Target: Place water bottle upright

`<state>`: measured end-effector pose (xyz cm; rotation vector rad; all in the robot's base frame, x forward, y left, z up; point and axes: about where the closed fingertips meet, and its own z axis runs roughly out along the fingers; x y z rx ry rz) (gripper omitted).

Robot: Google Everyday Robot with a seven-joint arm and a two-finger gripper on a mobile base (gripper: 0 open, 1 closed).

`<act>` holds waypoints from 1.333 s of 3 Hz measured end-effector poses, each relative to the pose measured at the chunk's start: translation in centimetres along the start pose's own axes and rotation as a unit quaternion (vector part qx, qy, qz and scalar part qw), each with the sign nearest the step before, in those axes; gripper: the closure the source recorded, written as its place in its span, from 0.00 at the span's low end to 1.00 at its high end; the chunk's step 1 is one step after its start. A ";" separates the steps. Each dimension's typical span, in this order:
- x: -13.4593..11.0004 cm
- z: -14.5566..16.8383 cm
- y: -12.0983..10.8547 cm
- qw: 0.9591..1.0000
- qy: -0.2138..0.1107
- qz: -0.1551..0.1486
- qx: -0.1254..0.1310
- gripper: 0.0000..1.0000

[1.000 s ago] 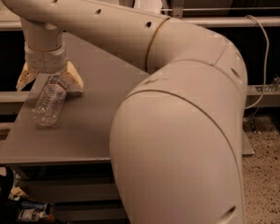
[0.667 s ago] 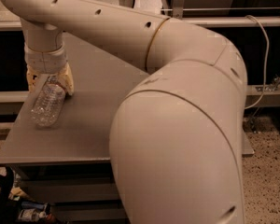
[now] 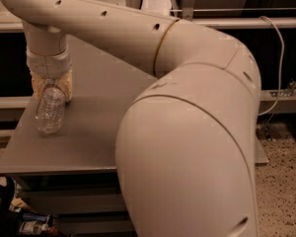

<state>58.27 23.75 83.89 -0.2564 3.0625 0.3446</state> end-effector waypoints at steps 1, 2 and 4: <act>0.0 0.1 0.0 1.000 0.000 0.000 0.000 1.00; 0.0 -1.0 -0.9 0.999 -0.037 -0.008 -0.009 1.00; 0.4 -5.9 -4.9 0.986 -0.159 -0.018 -0.039 1.00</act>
Offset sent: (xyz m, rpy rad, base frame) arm 0.0048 -0.0386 0.0349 0.1041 -0.2367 -0.0031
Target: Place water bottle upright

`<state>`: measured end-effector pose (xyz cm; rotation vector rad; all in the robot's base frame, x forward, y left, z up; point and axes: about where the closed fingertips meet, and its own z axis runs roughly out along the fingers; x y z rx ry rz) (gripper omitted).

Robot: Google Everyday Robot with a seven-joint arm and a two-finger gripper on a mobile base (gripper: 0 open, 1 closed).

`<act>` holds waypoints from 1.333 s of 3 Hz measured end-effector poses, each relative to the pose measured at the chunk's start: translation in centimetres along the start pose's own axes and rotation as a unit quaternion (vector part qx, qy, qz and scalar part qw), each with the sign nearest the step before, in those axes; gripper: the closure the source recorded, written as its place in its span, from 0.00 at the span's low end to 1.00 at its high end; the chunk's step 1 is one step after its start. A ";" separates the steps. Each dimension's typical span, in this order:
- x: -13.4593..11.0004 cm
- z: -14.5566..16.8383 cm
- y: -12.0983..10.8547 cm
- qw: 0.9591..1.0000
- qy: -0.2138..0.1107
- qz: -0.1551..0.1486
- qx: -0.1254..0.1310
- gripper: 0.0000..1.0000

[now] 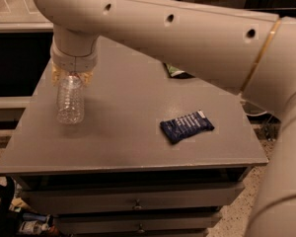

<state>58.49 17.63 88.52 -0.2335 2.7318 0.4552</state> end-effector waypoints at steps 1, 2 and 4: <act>-1.3 -2.4 -1.6 0.999 -0.048 -0.013 -0.015 1.00; -3.3 -6.1 -3.2 0.990 -0.126 -0.063 -0.027 1.00; -6.6 -11.8 -3.4 0.953 -0.241 -0.178 -0.047 1.00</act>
Offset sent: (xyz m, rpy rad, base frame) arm 0.0275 -0.0673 0.0883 0.0951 -0.4219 0.1017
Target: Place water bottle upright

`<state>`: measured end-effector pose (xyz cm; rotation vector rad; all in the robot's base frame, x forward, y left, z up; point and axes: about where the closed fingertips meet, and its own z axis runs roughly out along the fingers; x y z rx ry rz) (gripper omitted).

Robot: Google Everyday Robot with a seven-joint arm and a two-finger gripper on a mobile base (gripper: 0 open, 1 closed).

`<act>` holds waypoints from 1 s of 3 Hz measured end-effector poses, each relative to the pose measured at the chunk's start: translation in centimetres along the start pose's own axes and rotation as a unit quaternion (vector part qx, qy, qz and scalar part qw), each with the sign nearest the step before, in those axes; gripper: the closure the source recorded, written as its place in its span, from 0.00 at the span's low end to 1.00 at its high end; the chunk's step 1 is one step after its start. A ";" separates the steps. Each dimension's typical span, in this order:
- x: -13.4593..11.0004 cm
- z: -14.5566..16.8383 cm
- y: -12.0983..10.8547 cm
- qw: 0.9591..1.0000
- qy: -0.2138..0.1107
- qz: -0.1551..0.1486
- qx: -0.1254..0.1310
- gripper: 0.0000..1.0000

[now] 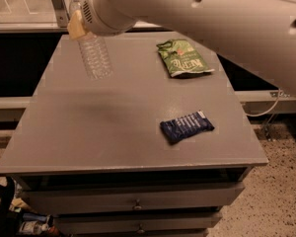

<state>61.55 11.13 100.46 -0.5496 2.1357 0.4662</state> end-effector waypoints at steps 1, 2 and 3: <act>-2.1 -0.9 -0.1 0.997 -0.038 -0.063 -0.029 1.00; -3.3 -0.5 0.0 0.989 -0.049 -0.124 -0.061 1.00; -3.4 0.0 0.3 0.974 -0.056 -0.206 -0.081 1.00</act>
Offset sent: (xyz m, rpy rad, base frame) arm 0.0234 0.0051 0.0344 -0.2317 -0.3565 0.4280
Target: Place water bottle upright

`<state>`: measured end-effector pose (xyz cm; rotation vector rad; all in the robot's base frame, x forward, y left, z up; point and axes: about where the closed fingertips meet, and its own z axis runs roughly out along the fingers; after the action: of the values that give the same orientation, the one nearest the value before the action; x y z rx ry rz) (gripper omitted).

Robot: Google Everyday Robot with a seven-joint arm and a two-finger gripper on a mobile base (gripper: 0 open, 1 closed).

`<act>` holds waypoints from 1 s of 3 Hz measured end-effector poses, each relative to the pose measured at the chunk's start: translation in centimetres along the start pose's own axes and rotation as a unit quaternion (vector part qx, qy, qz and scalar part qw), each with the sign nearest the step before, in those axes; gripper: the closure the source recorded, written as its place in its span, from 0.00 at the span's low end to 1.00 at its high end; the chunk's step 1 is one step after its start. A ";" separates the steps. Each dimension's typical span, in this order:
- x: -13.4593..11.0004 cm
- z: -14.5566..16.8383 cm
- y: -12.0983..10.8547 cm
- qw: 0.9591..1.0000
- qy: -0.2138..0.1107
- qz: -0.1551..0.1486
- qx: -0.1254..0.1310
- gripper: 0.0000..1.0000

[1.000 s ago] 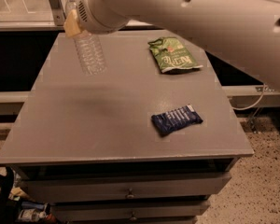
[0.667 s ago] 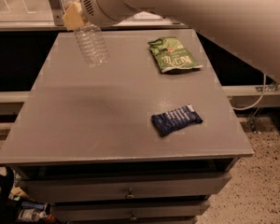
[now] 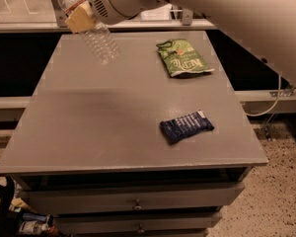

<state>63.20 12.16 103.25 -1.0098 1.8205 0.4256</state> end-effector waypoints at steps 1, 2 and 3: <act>-0.1 -0.1 0.1 1.000 0.000 -0.024 0.001 1.00; -0.7 0.2 -0.2 0.999 -0.030 0.003 -0.016 1.00; -1.3 0.5 -1.7 0.993 -0.100 0.027 -0.049 1.00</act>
Offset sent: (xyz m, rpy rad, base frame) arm 0.0092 0.0017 0.0079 0.0965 -0.1006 0.1461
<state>65.12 12.07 104.44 -0.9500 1.6622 0.6330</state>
